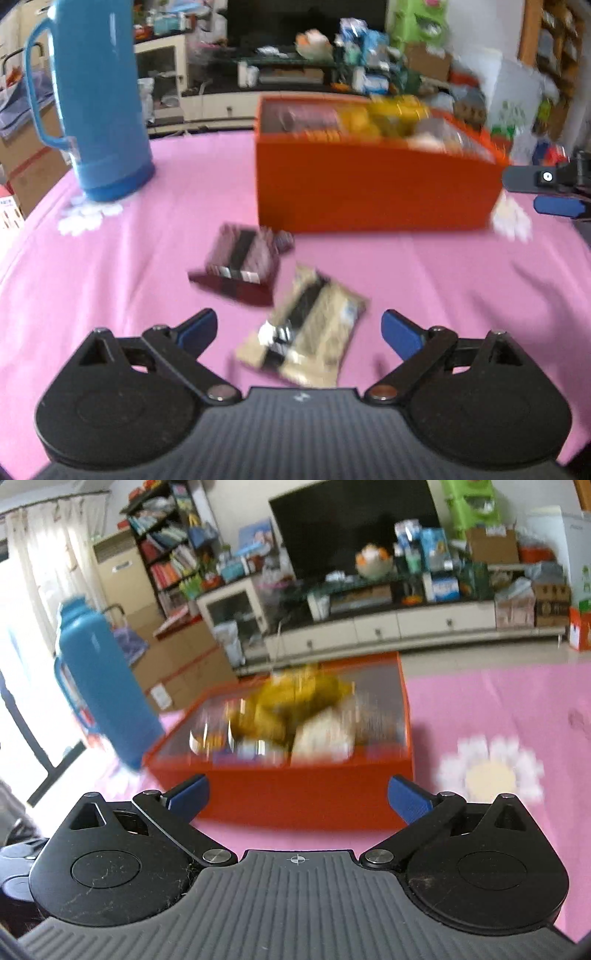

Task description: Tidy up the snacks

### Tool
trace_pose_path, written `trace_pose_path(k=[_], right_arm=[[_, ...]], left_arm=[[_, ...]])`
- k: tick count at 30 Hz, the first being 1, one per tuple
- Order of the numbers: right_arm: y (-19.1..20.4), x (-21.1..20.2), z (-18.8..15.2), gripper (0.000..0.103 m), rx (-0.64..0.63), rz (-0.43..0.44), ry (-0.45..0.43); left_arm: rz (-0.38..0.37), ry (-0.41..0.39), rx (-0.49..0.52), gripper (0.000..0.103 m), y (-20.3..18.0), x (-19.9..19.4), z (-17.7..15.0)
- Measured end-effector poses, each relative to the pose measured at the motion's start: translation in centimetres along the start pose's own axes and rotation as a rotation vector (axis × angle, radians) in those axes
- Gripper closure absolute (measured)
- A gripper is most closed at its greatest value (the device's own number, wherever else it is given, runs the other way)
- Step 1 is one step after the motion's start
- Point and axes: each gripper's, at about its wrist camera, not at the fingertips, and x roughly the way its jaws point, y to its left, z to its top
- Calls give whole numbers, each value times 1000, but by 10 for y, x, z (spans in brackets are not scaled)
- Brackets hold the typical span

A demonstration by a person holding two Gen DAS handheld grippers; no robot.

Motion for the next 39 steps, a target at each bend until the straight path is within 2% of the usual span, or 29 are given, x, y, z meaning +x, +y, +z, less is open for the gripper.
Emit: trace_pose_path(k=[2,5,8,10,11,12,15,17,20,23,25,26,28,30,32,34,37,39], right_arm=[[-3,-6,-21,0,34,-10,49],[-9,-18,-48,0,92,35,99],[-15,-24,-60,0,113,30,117],[-21,-22,-61,0,118,6,125],[-26,-21,-60,0,133,-3,127],[-32,-21,-60,0,161,-5,128],[-50,-23,-57,0,255,33,120],[-61,-23,-56,0,316,48,120],[-75,-28,-52,0,386,44,104],[-89,-38,-48,0,417,11,69],[-100,-43,-47,0,425,-36,49],[-105,-45,-47,0,431,-58,43],[-116,-47,-50,0,442,-90,42],[-127,-48,-54,0,454,-110,58],[-138,-49,-60,0,475,-123,67],[-147,-52,-63,0,512,-128,75],[-153,-52,-67,0,548,-118,74],[-147,-49,-65,0,531,-99,77]], left_arm=[[56,2,76,9,-7,6,-4],[110,10,141,9,-12,22,-6],[103,18,140,10,-16,37,-3],[64,30,108,16,-17,45,3],[10,45,70,33,-17,45,5],[-49,56,32,62,-17,43,6],[-145,82,-26,61,-28,36,7],[-173,98,-42,61,-47,34,6],[-248,102,-61,61,-84,32,1],[-288,99,-27,61,-132,32,-1],[-307,104,-21,51,-158,33,-1],[-315,113,-18,35,-169,33,-1],[-323,120,-1,33,-181,31,3],[-280,80,27,27,-176,19,9],[-186,12,48,22,-147,8,16],[-63,-30,66,21,-104,-1,21],[108,-47,80,21,-33,-2,26],[177,-42,91,21,3,4,30]])
